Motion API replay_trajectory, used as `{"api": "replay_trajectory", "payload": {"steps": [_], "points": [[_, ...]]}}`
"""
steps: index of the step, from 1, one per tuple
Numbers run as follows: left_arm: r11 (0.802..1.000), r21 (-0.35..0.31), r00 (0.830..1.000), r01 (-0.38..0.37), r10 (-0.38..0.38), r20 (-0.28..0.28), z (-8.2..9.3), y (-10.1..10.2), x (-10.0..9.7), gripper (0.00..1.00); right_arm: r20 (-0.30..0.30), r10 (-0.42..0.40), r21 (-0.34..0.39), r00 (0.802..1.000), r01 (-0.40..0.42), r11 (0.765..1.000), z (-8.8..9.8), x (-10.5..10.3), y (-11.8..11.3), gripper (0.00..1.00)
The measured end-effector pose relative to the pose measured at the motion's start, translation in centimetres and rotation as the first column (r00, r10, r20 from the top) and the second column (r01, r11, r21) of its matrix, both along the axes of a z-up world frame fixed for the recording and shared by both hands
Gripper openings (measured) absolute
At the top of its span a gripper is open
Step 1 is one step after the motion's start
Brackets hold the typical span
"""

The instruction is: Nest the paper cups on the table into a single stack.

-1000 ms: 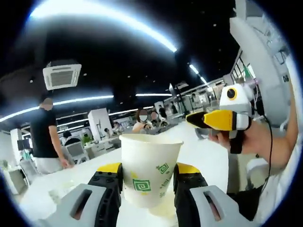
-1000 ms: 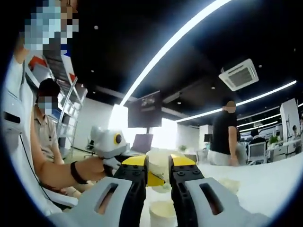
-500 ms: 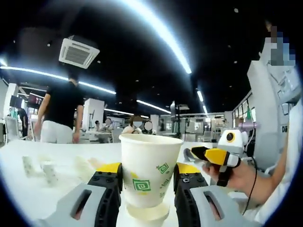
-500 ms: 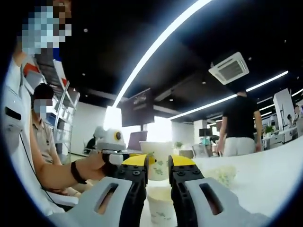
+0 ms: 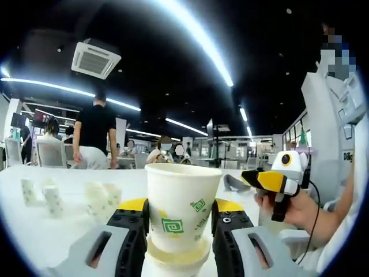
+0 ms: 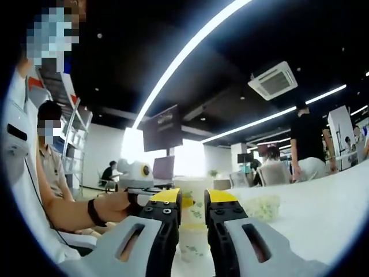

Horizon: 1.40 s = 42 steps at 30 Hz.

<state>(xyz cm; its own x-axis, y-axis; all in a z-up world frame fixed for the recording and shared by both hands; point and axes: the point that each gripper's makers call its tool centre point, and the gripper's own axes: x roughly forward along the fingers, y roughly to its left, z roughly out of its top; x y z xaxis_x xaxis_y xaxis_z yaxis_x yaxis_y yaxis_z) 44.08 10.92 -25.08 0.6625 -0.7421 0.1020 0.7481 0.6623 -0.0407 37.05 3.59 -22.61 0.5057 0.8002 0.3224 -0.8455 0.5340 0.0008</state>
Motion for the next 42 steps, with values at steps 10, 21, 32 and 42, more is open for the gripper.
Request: {"api": "replay_trajectory", "payload": {"steps": [10, 21, 32, 42], "points": [[1.0, -0.001, 1.0, -0.011, 0.011, 0.007, -0.4, 0.1, 0.3, 0.46, -0.003, -0.005, -0.009, 1.0, 0.005, 1.0, -0.3, 0.1, -0.1, 0.17], [1.0, 0.023, 1.0, -0.008, 0.008, 0.019, -1.2, -0.2, 0.0, 0.46, -0.003, -0.017, -0.01, 1.0, 0.017, 1.0, -0.3, 0.3, -0.4, 0.17], [0.999, 0.037, 1.0, -0.019, 0.018, 0.024, -1.4, 0.1, 0.1, 0.56, -0.006, -0.021, -0.008, 1.0, 0.021, 1.0, -0.3, 0.5, -0.5, 0.17], [0.999, 0.026, 0.999, -0.032, 0.031, 0.034, -0.8, 0.8, -0.5, 0.59, -0.004, -0.022, -0.008, 1.0, 0.022, 1.0, -0.2, 0.4, -0.5, 0.17]]}}
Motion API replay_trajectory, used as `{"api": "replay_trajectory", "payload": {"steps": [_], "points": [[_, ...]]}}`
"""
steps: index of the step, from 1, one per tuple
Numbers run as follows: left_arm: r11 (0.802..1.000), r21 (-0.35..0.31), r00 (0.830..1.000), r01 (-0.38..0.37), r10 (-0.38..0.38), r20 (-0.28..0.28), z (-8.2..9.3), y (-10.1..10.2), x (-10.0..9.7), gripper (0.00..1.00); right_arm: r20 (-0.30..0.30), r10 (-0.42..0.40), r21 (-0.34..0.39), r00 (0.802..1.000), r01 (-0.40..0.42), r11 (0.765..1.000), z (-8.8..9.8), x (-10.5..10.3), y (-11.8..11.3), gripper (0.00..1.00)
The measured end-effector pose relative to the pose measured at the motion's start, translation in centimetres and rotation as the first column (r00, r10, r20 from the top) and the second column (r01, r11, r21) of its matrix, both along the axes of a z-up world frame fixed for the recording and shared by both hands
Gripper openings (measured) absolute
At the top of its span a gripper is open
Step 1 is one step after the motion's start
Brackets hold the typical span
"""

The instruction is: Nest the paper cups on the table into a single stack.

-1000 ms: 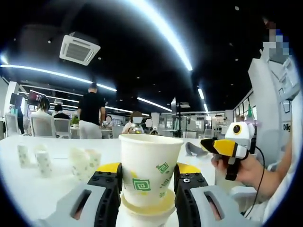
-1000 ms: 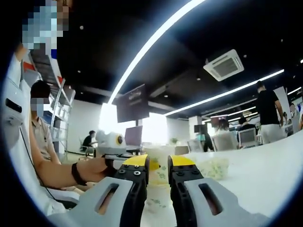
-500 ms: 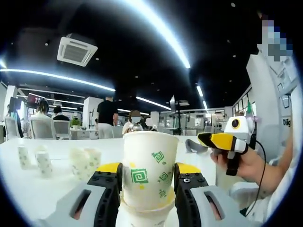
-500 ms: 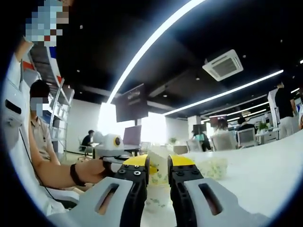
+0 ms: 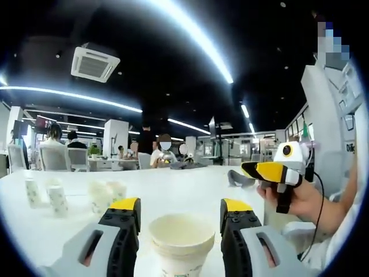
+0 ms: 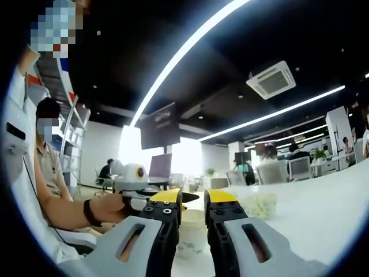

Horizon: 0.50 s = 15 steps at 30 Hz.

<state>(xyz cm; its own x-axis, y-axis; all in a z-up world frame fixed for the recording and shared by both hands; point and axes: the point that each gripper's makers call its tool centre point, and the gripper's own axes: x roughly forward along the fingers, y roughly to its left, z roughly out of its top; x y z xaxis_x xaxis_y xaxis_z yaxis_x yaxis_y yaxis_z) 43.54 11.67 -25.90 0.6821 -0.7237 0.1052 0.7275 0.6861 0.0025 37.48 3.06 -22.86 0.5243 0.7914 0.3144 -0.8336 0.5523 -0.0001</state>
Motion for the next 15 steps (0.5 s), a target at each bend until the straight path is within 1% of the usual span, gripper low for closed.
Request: {"api": "replay_trajectory", "payload": {"steps": [7, 9, 12, 15], "points": [[1.0, -0.022, 1.0, -0.015, 0.015, 0.021, 1.4, 0.8, -0.9, 0.6, -0.003, 0.001, 0.004, 1.0, -0.001, 1.0, -0.1, 0.0, 0.0, 0.17], [0.999, -0.033, 1.0, -0.021, 0.022, 0.019, 1.7, 1.1, -1.0, 0.6, -0.004, 0.001, 0.003, 1.0, -0.001, 1.0, -0.1, 0.0, 0.0, 0.17], [0.998, -0.054, 0.999, -0.039, 0.039, 0.001, 1.8, 1.8, -1.3, 0.61, -0.002, -0.001, 0.005, 1.0, 0.001, 1.0, -0.1, 0.0, 0.0, 0.17], [0.996, -0.066, 0.998, -0.063, 0.063, 0.002, 1.9, 2.4, -1.8, 0.61, -0.003, -0.002, 0.009, 1.0, 0.002, 1.0, -0.1, 0.0, -0.2, 0.17]]}}
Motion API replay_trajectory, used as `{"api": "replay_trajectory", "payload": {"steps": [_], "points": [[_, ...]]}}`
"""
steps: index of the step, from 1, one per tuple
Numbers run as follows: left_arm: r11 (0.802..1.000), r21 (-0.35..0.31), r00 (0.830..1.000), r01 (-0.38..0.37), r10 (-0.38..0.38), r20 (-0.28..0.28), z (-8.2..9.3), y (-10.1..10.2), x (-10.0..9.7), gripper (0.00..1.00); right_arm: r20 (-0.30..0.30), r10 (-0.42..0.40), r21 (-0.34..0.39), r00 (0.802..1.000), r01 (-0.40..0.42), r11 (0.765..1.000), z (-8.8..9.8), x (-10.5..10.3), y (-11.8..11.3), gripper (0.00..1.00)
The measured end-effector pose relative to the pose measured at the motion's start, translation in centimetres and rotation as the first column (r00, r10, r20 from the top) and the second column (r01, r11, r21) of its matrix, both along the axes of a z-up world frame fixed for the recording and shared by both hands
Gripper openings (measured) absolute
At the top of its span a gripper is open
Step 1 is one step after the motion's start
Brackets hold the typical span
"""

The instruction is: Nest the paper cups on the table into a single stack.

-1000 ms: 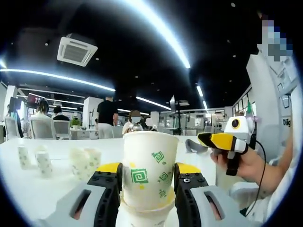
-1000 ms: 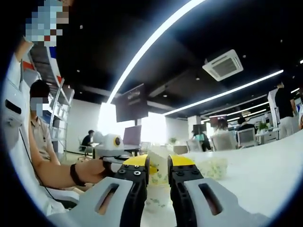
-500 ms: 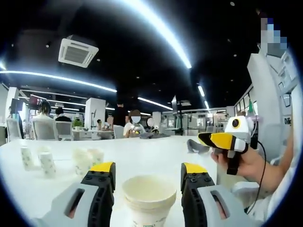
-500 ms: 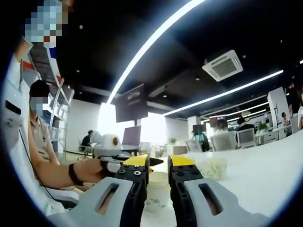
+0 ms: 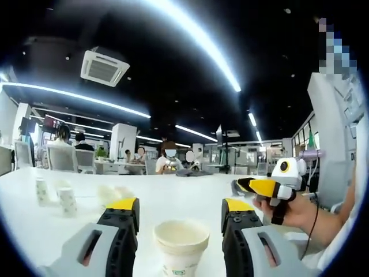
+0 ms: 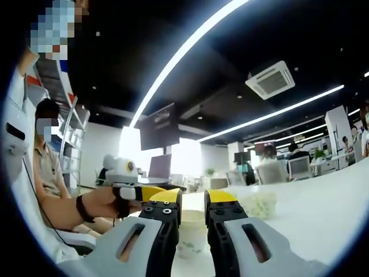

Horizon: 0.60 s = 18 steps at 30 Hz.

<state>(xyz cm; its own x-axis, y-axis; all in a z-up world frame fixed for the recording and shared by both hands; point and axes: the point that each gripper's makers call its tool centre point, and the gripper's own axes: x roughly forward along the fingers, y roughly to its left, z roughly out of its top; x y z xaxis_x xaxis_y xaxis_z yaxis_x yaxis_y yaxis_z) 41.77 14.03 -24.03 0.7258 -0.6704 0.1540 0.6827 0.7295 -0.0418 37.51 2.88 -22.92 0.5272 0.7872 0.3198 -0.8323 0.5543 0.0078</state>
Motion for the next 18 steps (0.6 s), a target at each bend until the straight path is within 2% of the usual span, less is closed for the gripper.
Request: {"api": "replay_trajectory", "payload": {"steps": [9, 18], "points": [[0.999, 0.012, 0.999, -0.039, 0.039, 0.02, 0.8, 0.7, -1.8, 0.61, -0.003, -0.007, -0.003, 1.0, 0.007, 1.0, -0.2, 0.0, -0.3, 0.17], [0.999, -0.002, 0.999, -0.036, 0.036, -0.005, -0.2, 0.9, -3.4, 0.6, -0.004, -0.012, -0.03, 1.0, 0.011, 0.999, -0.7, 0.0, 0.1, 0.17]]}}
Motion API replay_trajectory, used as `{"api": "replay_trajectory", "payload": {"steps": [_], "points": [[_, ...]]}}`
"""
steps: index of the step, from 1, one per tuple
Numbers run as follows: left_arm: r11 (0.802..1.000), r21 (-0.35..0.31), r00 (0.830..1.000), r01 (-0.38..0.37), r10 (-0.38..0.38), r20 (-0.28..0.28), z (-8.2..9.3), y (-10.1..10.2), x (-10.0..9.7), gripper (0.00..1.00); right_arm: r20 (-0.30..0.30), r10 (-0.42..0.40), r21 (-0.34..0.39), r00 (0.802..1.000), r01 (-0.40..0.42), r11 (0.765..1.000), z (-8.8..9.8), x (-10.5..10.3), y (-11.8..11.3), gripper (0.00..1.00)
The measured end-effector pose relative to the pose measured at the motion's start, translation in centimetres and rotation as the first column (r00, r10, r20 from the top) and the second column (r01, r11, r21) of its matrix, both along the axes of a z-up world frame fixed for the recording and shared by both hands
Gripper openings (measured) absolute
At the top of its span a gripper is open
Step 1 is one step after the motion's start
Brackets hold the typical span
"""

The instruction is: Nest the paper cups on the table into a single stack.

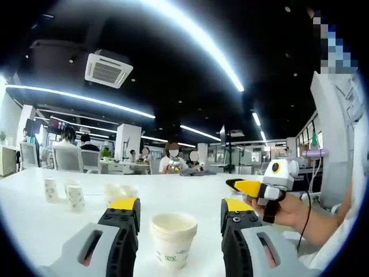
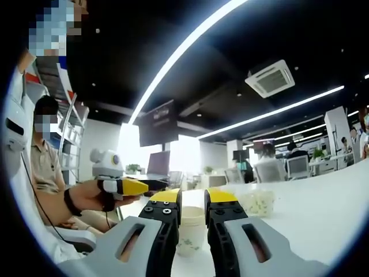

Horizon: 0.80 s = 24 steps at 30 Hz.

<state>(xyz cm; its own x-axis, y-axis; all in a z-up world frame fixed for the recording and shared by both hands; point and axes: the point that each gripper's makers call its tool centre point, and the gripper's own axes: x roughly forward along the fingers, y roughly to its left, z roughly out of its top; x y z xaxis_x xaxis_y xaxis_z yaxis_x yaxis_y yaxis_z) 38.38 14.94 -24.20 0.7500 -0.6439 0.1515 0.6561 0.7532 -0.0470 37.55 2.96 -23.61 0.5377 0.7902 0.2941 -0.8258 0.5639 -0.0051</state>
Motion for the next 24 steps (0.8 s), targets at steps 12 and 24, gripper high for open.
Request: {"api": "replay_trajectory", "payload": {"steps": [12, 24], "points": [[1.0, 0.006, 1.0, -0.012, 0.011, 0.025, -0.1, 1.2, -1.4, 0.57, -0.006, -0.01, -0.056, 1.0, 0.01, 0.998, -0.9, 0.1, 0.4, 0.21], [1.0, 0.004, 1.0, -0.009, 0.008, 0.024, -0.5, 1.3, -1.2, 0.54, -0.051, -0.029, -0.201, 0.998, 0.018, 0.979, -3.0, 4.9, 0.1, 0.32]]}}
